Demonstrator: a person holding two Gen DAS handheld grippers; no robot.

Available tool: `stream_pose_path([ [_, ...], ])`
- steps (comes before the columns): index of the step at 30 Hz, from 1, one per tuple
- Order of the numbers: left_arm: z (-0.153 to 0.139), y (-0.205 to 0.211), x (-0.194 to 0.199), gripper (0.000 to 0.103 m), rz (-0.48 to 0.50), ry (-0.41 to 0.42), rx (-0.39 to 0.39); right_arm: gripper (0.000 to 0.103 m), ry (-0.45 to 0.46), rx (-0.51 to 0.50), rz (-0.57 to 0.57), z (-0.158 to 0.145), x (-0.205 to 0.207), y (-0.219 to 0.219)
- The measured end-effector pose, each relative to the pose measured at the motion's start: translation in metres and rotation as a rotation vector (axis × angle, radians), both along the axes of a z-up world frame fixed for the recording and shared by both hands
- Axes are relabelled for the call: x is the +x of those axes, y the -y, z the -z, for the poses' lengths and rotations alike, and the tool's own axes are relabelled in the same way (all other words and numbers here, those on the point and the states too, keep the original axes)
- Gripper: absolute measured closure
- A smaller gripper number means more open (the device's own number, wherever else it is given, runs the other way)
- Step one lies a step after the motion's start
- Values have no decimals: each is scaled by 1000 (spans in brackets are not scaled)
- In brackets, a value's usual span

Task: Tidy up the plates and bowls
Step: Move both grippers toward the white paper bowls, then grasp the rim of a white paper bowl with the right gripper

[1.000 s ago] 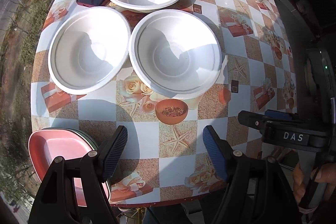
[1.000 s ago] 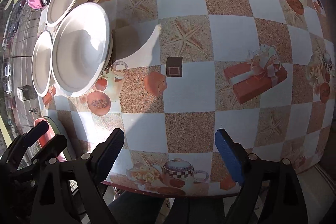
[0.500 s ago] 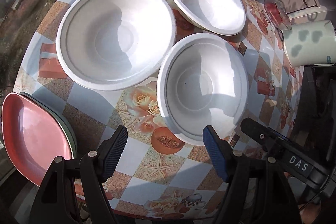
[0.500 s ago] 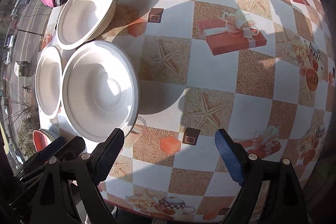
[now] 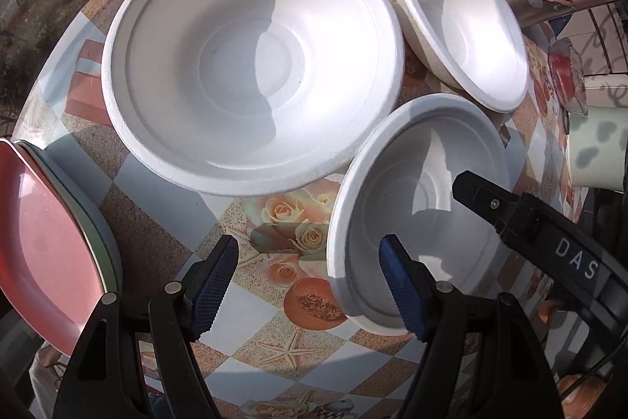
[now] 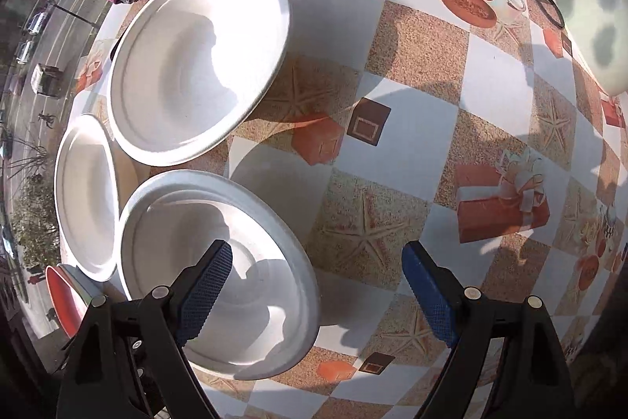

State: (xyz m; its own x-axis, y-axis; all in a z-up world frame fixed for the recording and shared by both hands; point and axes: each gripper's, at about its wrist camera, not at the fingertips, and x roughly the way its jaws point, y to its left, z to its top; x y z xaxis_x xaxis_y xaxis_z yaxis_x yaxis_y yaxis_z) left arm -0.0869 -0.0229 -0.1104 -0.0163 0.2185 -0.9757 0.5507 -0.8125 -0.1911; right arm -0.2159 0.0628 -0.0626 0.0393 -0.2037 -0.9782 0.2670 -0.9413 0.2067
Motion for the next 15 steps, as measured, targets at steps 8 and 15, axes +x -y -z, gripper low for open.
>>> stream_pose_path([
  [8,7,-11,-5,26,74,4,-39,56,-16,46,-88,16,12,34],
  [15,1,-33,-8,26,270,-24,-114,78,27,3,-118,19,38,18],
])
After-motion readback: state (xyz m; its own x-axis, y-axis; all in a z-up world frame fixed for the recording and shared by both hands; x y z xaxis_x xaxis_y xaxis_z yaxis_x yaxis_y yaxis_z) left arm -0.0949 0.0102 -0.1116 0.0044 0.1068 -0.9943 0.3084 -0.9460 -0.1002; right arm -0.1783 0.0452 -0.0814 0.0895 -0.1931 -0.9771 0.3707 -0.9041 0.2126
